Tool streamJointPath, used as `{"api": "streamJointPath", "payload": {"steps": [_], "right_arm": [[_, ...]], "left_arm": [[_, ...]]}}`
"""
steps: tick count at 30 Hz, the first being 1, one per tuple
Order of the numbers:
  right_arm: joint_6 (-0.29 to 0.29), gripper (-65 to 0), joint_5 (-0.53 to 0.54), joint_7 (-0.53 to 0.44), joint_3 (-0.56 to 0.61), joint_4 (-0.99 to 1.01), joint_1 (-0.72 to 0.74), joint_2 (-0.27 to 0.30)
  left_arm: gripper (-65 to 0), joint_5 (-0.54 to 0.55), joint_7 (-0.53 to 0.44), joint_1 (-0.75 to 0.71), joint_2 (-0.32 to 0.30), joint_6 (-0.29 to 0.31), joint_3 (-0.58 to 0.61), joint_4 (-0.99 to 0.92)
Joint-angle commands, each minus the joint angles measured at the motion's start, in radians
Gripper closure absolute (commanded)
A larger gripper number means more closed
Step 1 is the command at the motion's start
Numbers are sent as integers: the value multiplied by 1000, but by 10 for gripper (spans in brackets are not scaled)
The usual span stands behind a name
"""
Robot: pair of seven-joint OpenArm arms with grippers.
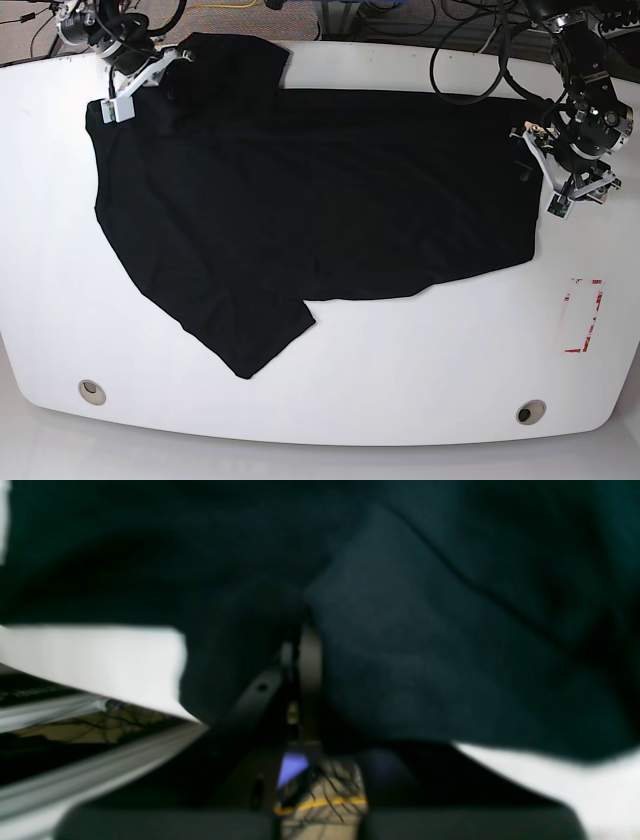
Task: Layout the t-shirt on the table in an organized manner, then fold the t-shirt properly
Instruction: 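Release and regrasp the shirt shoulder with the right gripper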
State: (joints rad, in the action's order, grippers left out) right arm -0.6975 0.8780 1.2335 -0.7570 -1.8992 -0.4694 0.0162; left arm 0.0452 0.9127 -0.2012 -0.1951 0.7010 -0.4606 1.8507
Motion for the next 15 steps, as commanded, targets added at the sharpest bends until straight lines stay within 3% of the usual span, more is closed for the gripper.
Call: {"api": "streamJointPath", "payload": {"steps": [1, 15], "right_arm": [[-1, -8, 33, 4, -6, 2, 48, 28], [-1, -13, 28, 47, -9, 177, 274, 67]], "left_arm": [[-478, 6, -17, 15, -22, -3, -4, 10], [-478, 6, -17, 21, -27, -3, -2, -10]]}}
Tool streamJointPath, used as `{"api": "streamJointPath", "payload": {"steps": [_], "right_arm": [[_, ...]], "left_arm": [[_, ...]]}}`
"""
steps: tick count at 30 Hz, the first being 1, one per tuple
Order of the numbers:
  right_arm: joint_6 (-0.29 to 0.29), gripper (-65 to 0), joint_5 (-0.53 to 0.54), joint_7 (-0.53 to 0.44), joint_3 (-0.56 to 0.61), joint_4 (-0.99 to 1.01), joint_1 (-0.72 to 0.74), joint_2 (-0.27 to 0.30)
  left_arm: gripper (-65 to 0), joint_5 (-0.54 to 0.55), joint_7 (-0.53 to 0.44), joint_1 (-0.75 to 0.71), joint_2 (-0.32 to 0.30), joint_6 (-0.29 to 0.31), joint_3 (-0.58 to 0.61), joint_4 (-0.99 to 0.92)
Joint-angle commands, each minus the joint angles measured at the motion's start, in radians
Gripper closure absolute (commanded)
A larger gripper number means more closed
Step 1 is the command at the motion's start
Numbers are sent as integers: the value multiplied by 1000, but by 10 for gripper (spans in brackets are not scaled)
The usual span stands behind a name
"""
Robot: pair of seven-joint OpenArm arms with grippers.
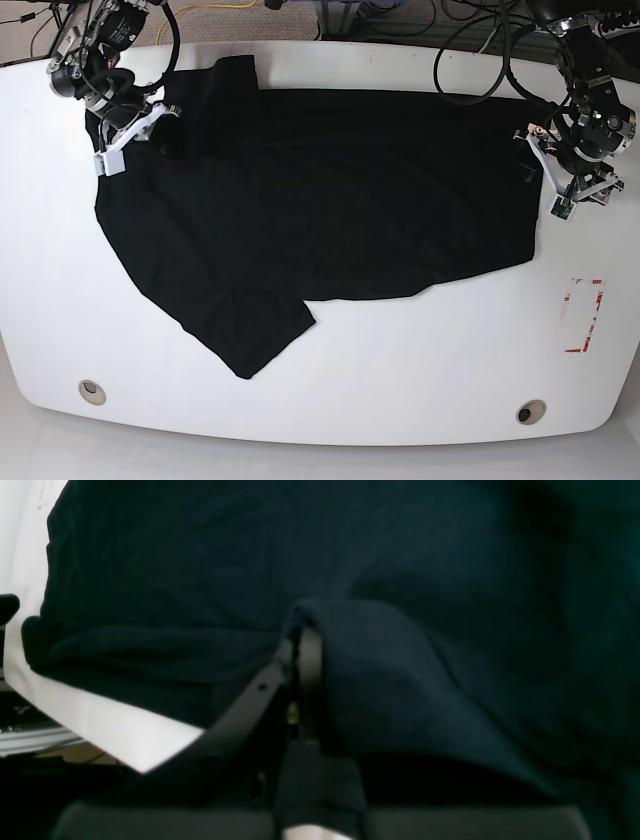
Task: Layout the t-shirt on the table in an organized manner, then fold the t-shirt properly
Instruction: 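Release and regrasp the shirt shoulder with the right gripper, then drag the shirt shoulder outward with the right gripper, left gripper holding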
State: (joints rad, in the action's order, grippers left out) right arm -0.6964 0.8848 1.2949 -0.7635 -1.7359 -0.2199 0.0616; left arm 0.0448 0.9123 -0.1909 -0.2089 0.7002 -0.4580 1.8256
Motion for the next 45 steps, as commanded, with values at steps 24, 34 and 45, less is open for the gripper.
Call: {"api": "streamJointPath", "payload": {"steps": [24, 34, 45], "right_arm": [[-2, -54, 21, -13, -1, 175, 213, 54], [-2, -530, 27, 65, -9, 167, 244, 54], [-2, -553, 43, 74, -9, 61, 80, 83]], "left_arm": [[-478, 5, -17, 11, -13, -2, 46, 12], [-478, 5, -17, 11, -13, -2, 48, 12], [-478, 5, -17, 12, -13, -2, 48, 12]]}}
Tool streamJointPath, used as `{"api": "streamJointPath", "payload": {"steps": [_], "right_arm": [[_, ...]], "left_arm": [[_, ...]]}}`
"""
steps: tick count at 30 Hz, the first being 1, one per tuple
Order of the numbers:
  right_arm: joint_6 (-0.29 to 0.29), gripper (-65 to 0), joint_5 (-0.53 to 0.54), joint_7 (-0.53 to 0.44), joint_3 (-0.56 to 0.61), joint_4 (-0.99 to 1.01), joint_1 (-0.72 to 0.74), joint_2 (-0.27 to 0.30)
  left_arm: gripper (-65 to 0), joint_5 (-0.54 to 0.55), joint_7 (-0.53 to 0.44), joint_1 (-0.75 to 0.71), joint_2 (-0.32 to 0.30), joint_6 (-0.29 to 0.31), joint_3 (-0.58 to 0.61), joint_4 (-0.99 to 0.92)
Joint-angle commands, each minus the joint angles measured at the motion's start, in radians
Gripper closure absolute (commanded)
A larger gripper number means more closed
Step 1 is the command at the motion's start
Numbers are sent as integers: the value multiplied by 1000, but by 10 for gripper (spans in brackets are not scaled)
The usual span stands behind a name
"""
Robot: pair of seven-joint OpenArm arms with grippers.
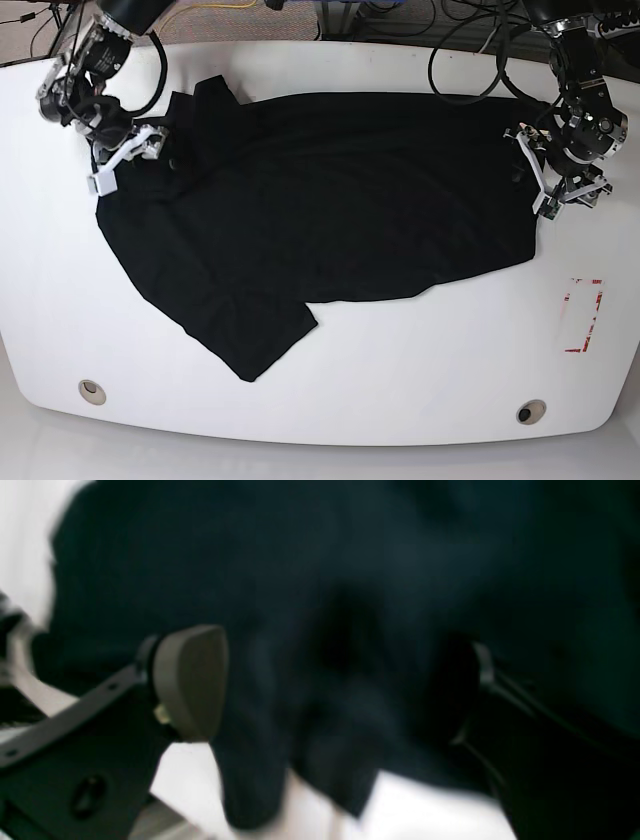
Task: Layout the t-shirt on the table in an organized manner, then fold the t-shirt properly
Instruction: 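Drag the shirt shoulder outward with the right gripper, left gripper holding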
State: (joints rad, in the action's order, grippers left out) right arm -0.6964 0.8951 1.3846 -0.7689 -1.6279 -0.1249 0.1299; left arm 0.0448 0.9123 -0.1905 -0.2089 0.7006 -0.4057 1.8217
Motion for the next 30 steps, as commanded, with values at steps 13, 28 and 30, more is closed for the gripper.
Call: {"api": "streamJointPath", "payload": {"steps": [13, 28, 30], "right_arm": [[-2, -547, 37, -34, -5, -97, -190, 14], [-2, -545, 42, -83, 32, -42, -230, -29], [-2, -545, 43, -83, 55, -42, -232, -36]], "left_arm": [[-478, 5, -17, 10, -13, -2, 31, 16], [-478, 5, -17, 10, -11, -2, 31, 16], [-478, 5, -17, 10, -11, -2, 31, 16]]}}
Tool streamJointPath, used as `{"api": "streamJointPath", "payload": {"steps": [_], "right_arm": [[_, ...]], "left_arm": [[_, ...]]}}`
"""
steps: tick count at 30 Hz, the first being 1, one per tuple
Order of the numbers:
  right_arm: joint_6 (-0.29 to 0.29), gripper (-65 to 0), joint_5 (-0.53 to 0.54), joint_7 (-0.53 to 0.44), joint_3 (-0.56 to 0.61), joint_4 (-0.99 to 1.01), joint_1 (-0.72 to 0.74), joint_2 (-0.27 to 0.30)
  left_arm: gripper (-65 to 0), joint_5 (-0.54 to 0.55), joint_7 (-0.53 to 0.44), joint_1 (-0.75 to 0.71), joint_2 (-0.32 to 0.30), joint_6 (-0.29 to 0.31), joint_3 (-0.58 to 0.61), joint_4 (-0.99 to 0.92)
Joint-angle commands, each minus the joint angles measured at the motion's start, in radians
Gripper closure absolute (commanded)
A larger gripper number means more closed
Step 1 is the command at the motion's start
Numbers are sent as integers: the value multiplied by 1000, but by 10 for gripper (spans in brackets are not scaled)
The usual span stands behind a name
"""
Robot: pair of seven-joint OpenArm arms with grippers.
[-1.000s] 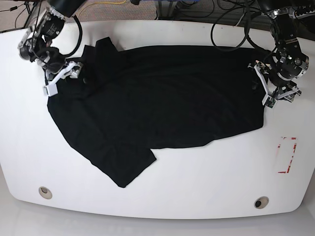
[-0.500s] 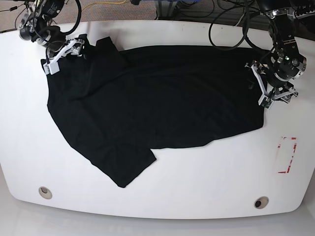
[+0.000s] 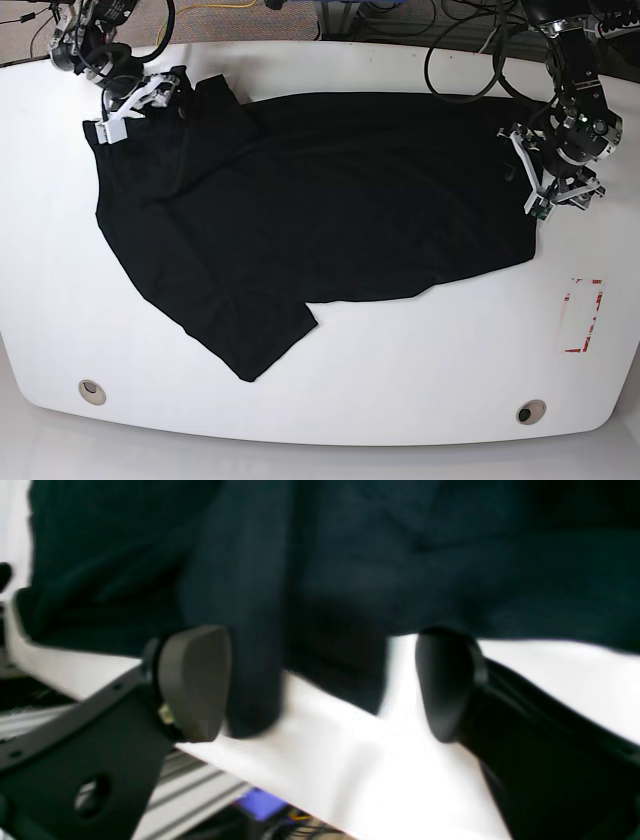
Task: Layout the t-shirt on the table in an organized manner, then fold the t-shirt properly
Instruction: 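Drag the shirt shoulder outward with the right gripper, left gripper holding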
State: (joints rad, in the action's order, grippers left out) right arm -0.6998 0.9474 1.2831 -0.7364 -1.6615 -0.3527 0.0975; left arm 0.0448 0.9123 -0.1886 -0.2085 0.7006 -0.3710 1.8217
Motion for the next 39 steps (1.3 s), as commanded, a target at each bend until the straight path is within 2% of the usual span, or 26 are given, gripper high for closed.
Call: {"api": "streamJointPath", "payload": {"steps": [1, 4, 6, 9, 13, 16, 24, 28, 33, 39], "right_arm": [[2, -545, -9, 19, 38, -9, -6, -6], [2, -536, -12, 17, 59, -9, -19, -29], [2, -499, -12, 17, 62, -12, -26, -40], [2, -374, -12, 17, 65, -12, -26, -49], [2, -152, -8, 17, 62, -12, -30, -52], [2, -52, -6, 17, 62, -15, -32, -51], [2, -41, -3, 34, 65, -182, -42, -49], [2, -40, 58, 71, 67, -260, -36, -51], [2, -40, 150, 109, 68, -282, 16, -49], [2, -40, 147, 113, 68, -277, 116, -49]], "left_arm": [[-478, 5, -17, 8, -12, -2, -4, 16], [-478, 5, -17, 8, -12, -2, -4, 16], [-478, 5, -17, 8, -12, -2, -4, 16], [-478, 5, -17, 8, -13, -2, -4, 16], [-478, 5, -17, 8, -13, -2, -4, 16], [-478, 5, -17, 8, -13, -2, -4, 16], [-478, 5, -17, 8, -13, -2, -4, 16], [-478, 5, -17, 8, -13, -2, -4, 16], [-478, 5, -17, 8, -13, -2, -4, 16], [-478, 5, -17, 8, -13, -2, -4, 16]]}}
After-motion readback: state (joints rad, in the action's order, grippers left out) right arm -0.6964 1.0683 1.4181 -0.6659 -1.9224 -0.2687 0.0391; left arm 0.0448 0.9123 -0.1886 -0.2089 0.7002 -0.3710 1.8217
